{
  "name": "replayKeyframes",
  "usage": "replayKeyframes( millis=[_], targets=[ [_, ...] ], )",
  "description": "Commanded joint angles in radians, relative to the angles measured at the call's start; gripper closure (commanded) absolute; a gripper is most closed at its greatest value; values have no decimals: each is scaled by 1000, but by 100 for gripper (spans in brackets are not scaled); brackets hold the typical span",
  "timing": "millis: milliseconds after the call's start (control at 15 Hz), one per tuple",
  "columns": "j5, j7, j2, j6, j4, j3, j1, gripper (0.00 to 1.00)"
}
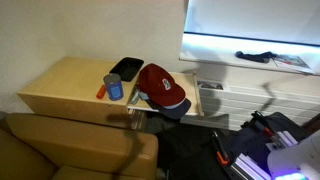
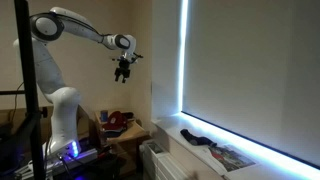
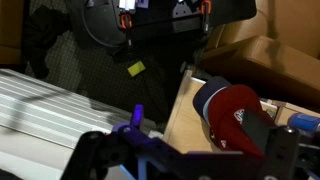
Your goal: Pick up the caps on the sliding tray and put them on the window sill
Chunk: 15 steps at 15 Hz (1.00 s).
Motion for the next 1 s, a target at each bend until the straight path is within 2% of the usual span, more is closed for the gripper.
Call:
replayKeyframes(
  millis=[0,267,400,667,867,933],
  targets=[
    [3,-4,2,-3,3,9,-12,0],
    [3,-4,2,-3,3,9,-12,0],
    [15,-39,40,55,-50,44,31,0],
    [58,-29,66,293,-160,166,130,0],
    [-24,45,147,543,-197,276,181,0],
    [-45,76,174,569,-185,293,185,0]
  ],
)
